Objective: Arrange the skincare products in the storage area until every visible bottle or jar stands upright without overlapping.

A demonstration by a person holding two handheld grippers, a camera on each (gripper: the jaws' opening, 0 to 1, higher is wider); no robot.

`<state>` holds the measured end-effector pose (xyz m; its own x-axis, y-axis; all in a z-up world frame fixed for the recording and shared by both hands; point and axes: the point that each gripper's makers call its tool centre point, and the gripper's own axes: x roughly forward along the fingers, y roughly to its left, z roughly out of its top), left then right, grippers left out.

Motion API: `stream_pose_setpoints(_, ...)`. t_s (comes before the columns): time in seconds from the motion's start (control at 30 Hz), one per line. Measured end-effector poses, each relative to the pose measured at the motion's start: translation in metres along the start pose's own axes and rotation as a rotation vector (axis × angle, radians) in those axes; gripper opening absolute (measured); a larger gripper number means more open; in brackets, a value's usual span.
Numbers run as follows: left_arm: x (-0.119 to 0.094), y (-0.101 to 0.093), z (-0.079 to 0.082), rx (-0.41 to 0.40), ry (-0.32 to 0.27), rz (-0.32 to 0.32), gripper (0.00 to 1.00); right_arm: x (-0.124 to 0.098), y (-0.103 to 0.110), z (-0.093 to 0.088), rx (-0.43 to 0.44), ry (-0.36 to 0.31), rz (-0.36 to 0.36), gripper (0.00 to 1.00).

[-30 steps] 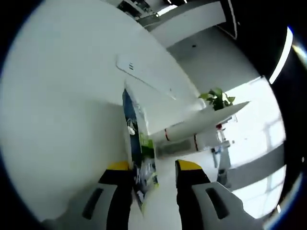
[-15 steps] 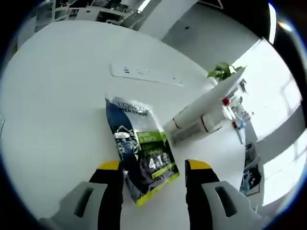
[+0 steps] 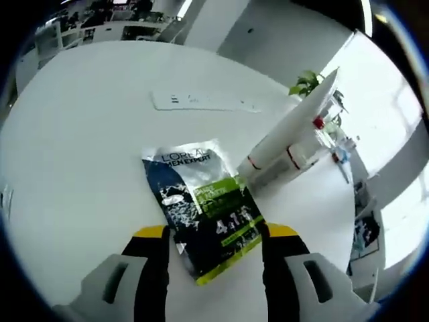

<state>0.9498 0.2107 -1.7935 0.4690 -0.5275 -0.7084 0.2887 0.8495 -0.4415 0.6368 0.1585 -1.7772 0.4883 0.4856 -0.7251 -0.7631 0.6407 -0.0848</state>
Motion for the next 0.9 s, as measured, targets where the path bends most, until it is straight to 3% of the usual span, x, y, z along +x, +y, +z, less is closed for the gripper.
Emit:
stream_pose_setpoints(0.2,-0.001,-0.010,-0.002,-0.021,-0.004,-0.044,0.52,0.000,0.000,-0.001,-0.006,0.007,0.002,0.42)
stream_pose_setpoints(0.4,-0.004,-0.013,-0.005,-0.014,0.004,-0.045,0.54,0.001,0.000,-0.002,-0.011,0.016,0.002,0.42)
stream_pose_setpoints(0.5,-0.014,-0.010,-0.001,0.024,-0.016,-0.024,0.58,0.001,0.000,-0.002,-0.014,0.016,0.002,0.42)
stream_pose_setpoints(0.6,-0.027,-0.010,0.002,0.013,-0.042,-0.060,0.56,0.000,0.001,-0.002,-0.018,0.013,0.004,0.43)
stream_pose_setpoints(0.67,-0.043,-0.012,0.010,0.037,-0.124,-0.071,0.58,0.001,0.001,-0.002,-0.020,0.013,0.005,0.44)
stream_pose_setpoints(0.77,-0.070,-0.008,0.017,0.075,-0.241,-0.057,0.86,0.000,0.001,0.002,-0.020,-0.005,0.002,0.43)
stream_pose_setpoints(0.87,-0.089,0.000,0.013,0.057,-0.273,-0.067,0.89,0.000,0.002,0.001,-0.021,0.001,0.007,0.44)
stream_pose_setpoints(0.9,-0.101,0.004,0.015,0.030,-0.320,-0.055,0.92,0.000,0.003,0.002,-0.025,-0.004,0.011,0.44)
